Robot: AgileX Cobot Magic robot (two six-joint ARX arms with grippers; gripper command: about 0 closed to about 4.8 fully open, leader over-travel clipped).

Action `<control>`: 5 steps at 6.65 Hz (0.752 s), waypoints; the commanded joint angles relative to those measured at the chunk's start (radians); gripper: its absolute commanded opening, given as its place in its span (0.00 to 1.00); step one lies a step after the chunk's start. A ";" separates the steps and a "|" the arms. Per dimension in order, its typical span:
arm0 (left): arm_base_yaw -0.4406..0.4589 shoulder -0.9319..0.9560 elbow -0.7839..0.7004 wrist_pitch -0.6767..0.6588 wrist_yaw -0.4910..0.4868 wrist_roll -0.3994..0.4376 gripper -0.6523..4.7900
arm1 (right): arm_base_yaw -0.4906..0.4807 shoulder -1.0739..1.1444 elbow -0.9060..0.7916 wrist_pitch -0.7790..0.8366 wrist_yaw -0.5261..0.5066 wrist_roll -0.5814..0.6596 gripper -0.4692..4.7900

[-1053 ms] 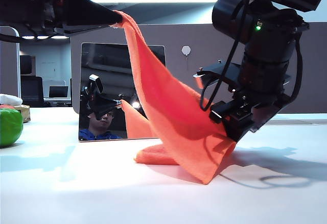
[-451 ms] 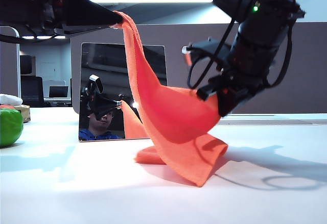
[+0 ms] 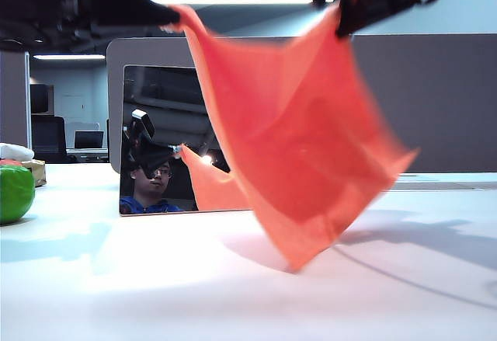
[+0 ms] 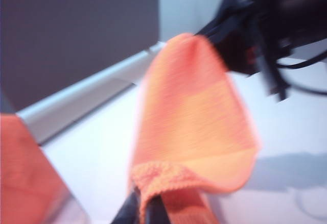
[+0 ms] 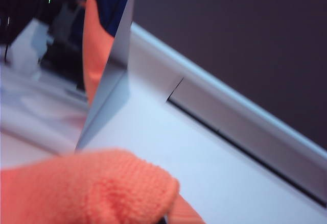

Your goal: Pick up the cloth from the table and use it to cover the mirror.

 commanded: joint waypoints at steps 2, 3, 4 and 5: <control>0.000 -0.155 0.002 0.023 -0.204 -0.002 0.11 | 0.002 -0.110 0.005 0.045 -0.103 0.000 0.08; 0.001 -0.189 0.003 0.023 -0.252 -0.002 0.11 | 0.005 -0.115 0.005 0.051 -0.111 0.000 0.08; 0.027 -0.256 0.003 -0.035 -0.378 -0.002 0.11 | 0.005 -0.115 0.005 0.061 -0.193 0.000 0.08; 0.101 -0.261 0.055 -0.189 -0.471 0.008 0.11 | 0.005 -0.114 0.005 0.109 -0.209 0.001 0.08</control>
